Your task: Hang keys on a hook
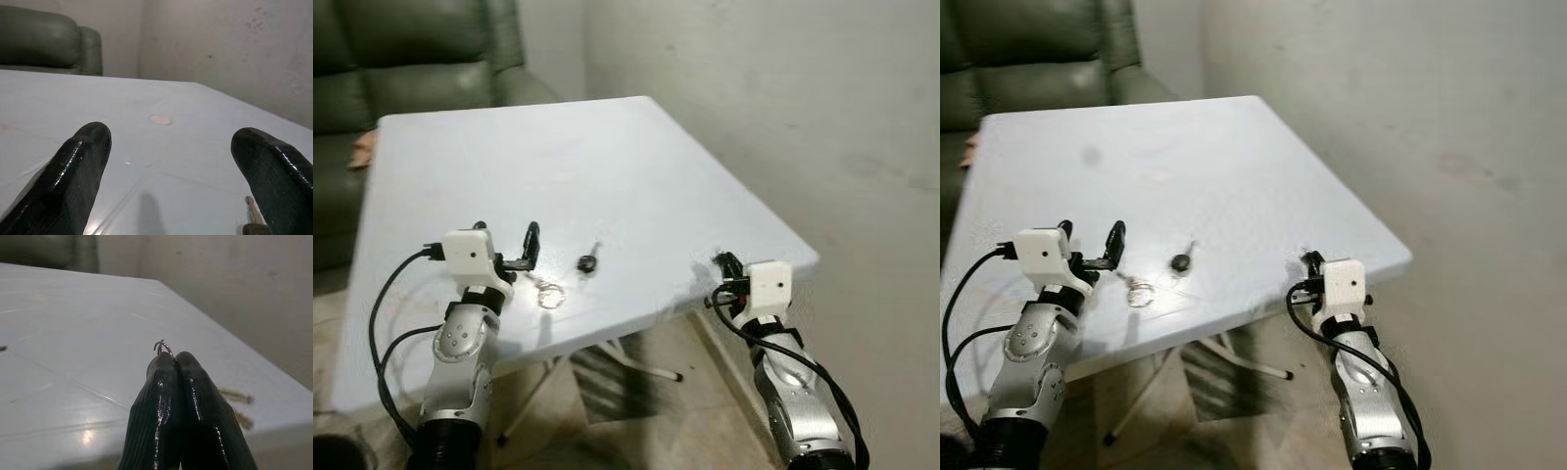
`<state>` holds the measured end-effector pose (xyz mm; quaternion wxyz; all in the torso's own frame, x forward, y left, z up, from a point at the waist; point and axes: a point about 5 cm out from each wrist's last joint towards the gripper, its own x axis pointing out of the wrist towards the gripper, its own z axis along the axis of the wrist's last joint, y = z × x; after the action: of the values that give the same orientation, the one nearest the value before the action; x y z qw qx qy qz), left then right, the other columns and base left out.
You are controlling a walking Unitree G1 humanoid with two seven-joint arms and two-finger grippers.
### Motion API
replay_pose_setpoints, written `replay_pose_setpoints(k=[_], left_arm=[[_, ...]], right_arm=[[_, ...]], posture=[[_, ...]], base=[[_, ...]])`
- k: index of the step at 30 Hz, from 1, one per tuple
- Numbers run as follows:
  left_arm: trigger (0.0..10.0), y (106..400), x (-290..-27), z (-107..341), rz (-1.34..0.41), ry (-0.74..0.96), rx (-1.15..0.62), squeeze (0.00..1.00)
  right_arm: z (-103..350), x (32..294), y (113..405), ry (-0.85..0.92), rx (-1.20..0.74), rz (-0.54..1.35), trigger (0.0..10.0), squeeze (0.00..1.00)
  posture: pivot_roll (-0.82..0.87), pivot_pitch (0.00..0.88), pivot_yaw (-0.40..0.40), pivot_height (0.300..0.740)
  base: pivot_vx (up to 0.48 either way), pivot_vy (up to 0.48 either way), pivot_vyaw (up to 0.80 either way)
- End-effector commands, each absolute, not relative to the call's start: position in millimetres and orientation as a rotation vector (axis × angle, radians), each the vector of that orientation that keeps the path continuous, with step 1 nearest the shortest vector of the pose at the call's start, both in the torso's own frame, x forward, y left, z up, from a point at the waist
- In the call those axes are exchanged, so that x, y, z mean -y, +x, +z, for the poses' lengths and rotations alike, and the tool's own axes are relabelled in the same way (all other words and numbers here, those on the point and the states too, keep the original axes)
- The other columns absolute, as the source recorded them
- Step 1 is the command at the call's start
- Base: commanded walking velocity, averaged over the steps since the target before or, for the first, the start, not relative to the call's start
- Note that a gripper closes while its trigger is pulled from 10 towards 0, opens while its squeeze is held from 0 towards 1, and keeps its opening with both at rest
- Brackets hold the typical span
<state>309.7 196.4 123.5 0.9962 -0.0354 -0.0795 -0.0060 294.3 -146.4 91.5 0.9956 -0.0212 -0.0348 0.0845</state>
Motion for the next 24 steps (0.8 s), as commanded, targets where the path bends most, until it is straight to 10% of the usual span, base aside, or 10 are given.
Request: replay_pose_setpoints(k=[1,24], left_arm=[[10.0,311.9,-195.6,128.4,-0.011,-0.071,0.17,0.0],[10.0,309.1,-189.5,127.0,-0.011,-0.077,0.159,0.0]], right_arm=[[97.4,147.7,297.1,-0.05,0.085,0.166,10.0,0.0],[97.8,149.9,294.9,-0.038,0.084,0.136,10.0,0.0]], posture=[[0.07,0.0,-0.031,0.74],[0.06,0.0,-0.012,0.74]], base=[[0.0,0.0,-0.79],[0.0,0.0,-0.79]])
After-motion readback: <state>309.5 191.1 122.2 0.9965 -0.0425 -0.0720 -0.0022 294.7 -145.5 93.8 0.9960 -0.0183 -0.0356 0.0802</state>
